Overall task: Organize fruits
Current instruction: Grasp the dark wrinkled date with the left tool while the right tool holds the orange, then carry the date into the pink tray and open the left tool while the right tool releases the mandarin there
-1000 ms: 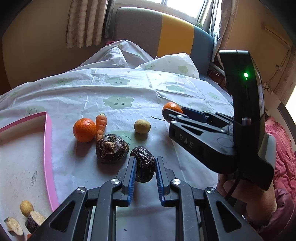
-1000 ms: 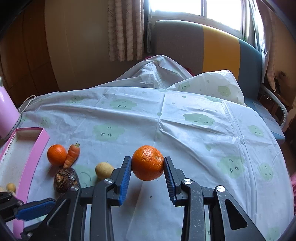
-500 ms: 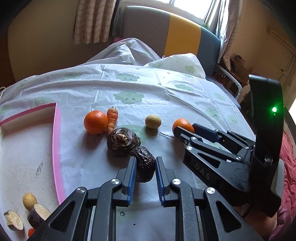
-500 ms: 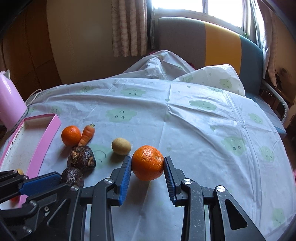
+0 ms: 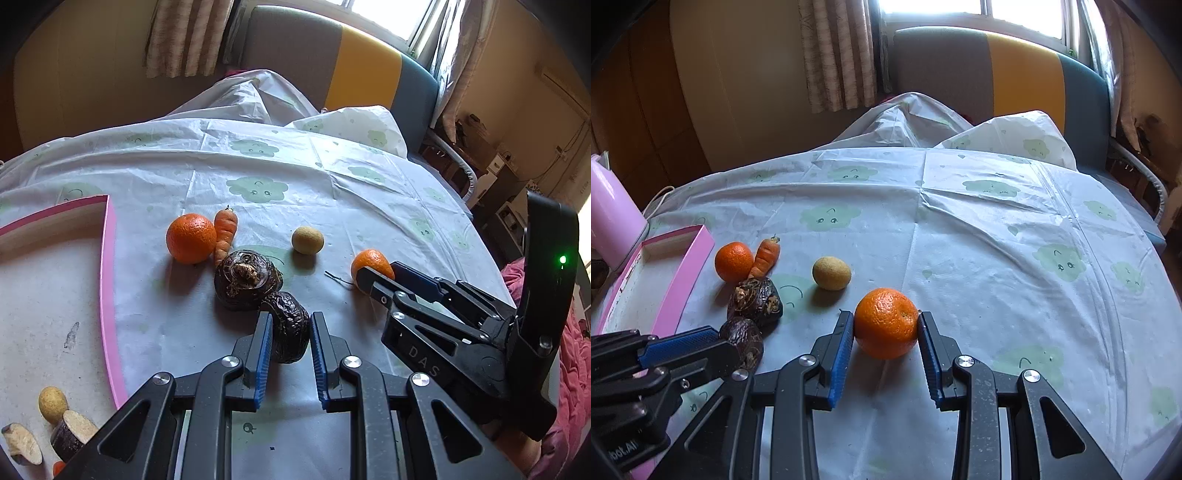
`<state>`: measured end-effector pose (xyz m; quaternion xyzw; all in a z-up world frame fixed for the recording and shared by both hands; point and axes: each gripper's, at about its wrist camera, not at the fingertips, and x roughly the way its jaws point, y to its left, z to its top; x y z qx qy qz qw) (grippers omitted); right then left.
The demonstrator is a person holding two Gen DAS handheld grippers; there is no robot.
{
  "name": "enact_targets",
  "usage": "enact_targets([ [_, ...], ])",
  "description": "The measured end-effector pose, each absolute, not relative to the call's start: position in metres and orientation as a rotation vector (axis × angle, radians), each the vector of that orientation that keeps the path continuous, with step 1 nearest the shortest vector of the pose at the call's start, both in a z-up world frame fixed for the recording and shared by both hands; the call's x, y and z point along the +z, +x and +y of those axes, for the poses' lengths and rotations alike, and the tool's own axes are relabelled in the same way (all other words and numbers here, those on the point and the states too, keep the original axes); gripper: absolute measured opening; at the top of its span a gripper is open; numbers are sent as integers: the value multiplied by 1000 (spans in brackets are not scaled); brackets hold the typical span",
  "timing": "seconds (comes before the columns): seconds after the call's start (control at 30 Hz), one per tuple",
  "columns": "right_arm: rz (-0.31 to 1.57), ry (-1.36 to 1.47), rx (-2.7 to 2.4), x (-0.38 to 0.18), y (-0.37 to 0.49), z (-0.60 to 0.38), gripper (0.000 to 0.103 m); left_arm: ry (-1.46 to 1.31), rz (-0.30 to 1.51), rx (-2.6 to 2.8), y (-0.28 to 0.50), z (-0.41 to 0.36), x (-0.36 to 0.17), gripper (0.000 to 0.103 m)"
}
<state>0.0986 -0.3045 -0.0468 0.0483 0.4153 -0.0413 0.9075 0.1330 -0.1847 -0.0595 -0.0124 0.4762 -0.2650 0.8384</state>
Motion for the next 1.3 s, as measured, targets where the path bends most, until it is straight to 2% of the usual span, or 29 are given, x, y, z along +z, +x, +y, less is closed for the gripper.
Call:
enact_targets([
  [0.4, 849, 113, -52, -45, 73, -282, 35, -9, 967, -524, 121, -174, -47, 20],
  [0.83, 800, 126, 56, -20, 54, -227, 35, 4, 838, -380, 102, -110, -11, 21],
  [1.3, 791, 15, 253, -8, 56, -129, 35, -17, 860, -176, 114, -27, -29, 21],
])
